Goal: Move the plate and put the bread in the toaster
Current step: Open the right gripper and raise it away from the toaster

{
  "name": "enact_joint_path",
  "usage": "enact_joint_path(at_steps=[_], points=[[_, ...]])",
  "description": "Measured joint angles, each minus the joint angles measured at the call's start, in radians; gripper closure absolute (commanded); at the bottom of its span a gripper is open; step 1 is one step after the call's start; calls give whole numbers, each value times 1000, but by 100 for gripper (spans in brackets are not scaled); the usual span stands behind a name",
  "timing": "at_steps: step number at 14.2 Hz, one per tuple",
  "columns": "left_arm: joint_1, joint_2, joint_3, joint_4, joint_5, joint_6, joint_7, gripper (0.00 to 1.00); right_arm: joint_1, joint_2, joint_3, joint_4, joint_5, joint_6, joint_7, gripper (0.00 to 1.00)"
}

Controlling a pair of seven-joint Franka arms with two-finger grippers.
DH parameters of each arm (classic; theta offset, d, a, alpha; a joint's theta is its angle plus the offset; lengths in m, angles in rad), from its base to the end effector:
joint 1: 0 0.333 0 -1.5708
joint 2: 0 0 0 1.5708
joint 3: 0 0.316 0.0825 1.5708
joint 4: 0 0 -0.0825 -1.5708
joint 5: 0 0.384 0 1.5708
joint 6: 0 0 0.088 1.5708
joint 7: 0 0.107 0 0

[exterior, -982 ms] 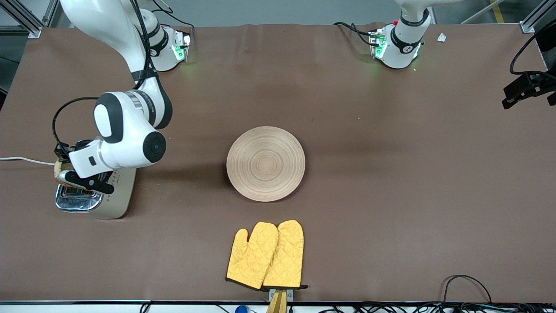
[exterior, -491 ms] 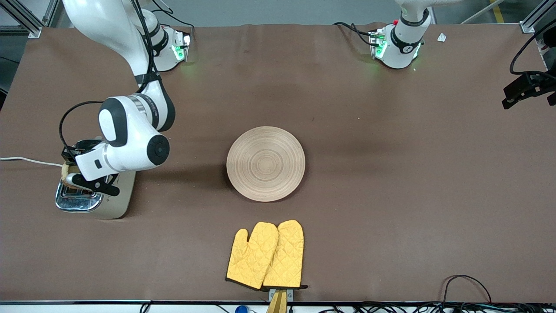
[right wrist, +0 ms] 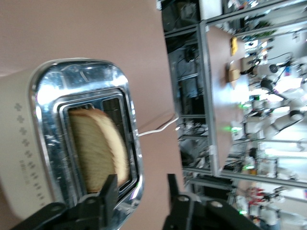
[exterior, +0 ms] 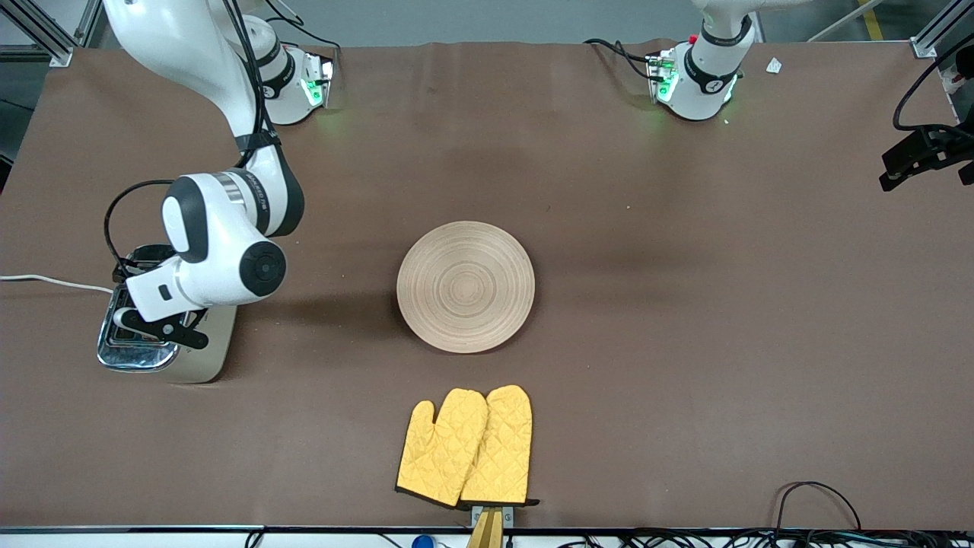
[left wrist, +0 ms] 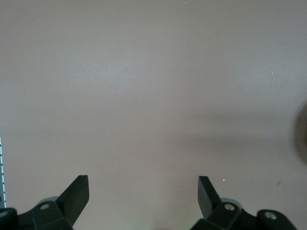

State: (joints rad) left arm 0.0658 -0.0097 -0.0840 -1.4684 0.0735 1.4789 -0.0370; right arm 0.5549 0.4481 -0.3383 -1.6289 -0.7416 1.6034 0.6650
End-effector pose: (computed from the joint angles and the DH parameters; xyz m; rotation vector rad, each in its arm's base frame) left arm 0.5420 -0.0017 0.6698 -3.0678 -0.0403 -0.0341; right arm 0.6257 0.0922 0.3804 2.1537 -0.2621 -0.0240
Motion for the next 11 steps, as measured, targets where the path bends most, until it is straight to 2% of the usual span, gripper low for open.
enact_joint_path(at_steps=[3,6,8,11], points=[[0,0,0,0,0,0,0,0,-2,-1,0,77,152,0,-14,0],[0,0,0,0,0,2,0,0,-40,-37,-6,146,360,-5,-156,0],[1,0,0,0,0,6,0,0,-106,-112,-10,167,488,-15,-243,0],[0,0,0,0,0,10,0,0,-179,-263,-11,171,595,-71,-319,0]])
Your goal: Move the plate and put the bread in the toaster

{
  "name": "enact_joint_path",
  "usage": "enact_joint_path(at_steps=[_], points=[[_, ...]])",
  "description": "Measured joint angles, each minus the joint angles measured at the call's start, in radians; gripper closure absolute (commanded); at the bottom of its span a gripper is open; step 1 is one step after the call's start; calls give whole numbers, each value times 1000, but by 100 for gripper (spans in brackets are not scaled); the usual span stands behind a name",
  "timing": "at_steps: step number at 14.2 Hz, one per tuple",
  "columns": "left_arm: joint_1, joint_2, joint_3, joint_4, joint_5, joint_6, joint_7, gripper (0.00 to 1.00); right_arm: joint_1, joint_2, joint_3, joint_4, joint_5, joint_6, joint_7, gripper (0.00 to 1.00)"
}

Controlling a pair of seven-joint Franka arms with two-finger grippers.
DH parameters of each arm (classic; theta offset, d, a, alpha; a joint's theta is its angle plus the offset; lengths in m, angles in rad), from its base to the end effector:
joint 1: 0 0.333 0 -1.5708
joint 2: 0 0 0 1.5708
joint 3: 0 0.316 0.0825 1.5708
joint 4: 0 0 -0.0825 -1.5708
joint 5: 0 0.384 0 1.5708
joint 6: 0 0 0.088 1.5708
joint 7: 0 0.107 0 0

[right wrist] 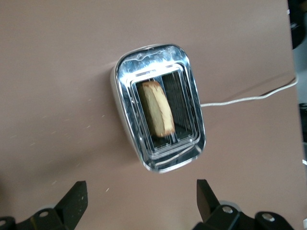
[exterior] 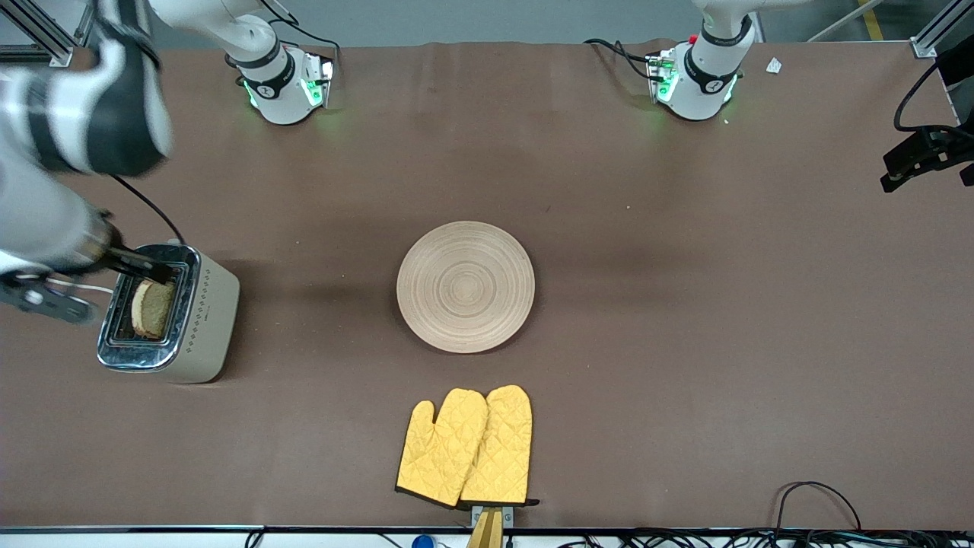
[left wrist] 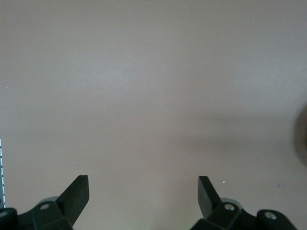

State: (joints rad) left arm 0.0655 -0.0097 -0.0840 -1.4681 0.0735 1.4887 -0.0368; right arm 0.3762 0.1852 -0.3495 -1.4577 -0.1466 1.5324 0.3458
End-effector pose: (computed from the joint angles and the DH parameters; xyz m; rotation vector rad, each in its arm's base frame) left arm 0.5430 -0.0020 0.6708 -3.0678 -0.0390 -0.0496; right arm 0.6011 0.0185 0.5753 2.8796 -0.4574 -0.0854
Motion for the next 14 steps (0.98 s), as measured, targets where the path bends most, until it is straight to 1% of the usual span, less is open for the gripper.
enact_joint_path(at_steps=[4,5,7,9,11,14], points=[[-7,0,-6,0,0,0,1,0,-11,-206,1,-5,58,-106,-84,0],[-9,0,-6,0,0,0,1,0,-11,-248,1,-16,63,-119,-93,0],[-11,0,-8,0,0,0,1,0,-11,-314,2,-67,66,-103,-120,0],[-11,0,-16,0,0,0,1,0,-12,-355,2,-137,67,-55,-153,0],[-14,0,-21,0,0,0,1,0,-23,-376,-1,-184,67,-22,-222,0],[-16,0,-26,0,0,0,1,0,-49,-384,-11,-198,67,-16,-285,0]])
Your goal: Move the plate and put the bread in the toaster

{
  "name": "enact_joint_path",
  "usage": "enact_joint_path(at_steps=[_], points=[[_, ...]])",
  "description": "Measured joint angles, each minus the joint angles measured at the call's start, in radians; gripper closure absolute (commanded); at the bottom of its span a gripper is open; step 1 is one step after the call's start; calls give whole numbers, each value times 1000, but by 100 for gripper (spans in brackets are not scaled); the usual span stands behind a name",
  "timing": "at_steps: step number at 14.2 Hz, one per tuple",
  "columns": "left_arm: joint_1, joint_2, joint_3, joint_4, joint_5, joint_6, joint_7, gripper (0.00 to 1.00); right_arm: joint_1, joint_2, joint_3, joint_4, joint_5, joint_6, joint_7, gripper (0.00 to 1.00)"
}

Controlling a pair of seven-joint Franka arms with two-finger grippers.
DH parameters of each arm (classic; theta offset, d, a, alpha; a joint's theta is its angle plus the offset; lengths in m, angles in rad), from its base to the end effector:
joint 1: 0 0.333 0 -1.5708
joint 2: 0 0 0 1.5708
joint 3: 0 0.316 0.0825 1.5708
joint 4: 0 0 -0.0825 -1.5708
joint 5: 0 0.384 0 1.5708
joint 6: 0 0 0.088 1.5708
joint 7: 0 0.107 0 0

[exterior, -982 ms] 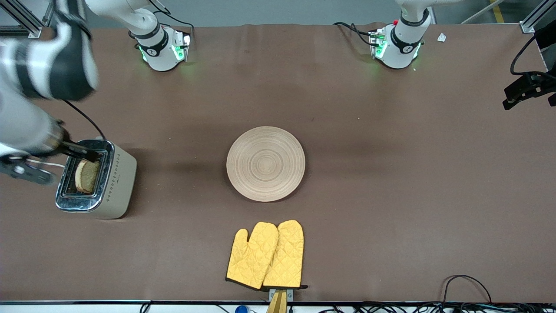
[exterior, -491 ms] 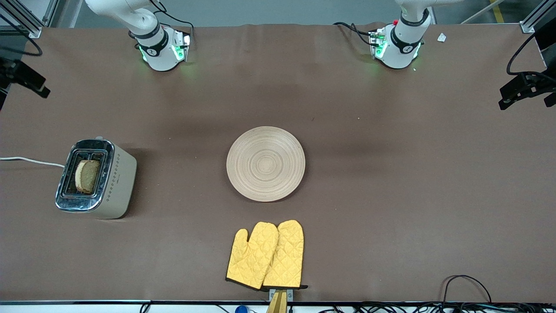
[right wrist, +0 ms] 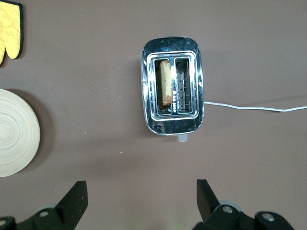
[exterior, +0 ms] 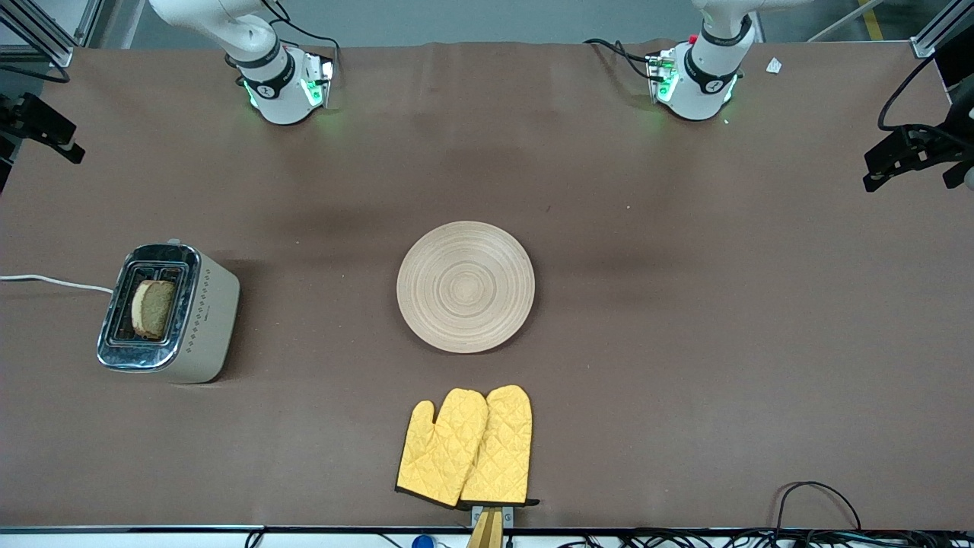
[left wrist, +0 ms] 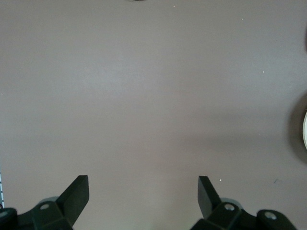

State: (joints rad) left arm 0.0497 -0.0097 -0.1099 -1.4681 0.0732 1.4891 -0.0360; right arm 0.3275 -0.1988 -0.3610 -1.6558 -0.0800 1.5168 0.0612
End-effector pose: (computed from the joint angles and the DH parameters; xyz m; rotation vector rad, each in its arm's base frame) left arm 0.5425 -0.0247 0.6709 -3.0687 0.0263 -0.0524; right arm 0.4881 -0.0461 0.6759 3.1280 -0.1503 0.0739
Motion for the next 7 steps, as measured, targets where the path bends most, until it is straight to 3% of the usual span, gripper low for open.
enact_joint_path(at_steps=[7], points=[[0,4,-43,0,-13,0,0,0,-3,-10,-1,11,0,0,-5,0]])
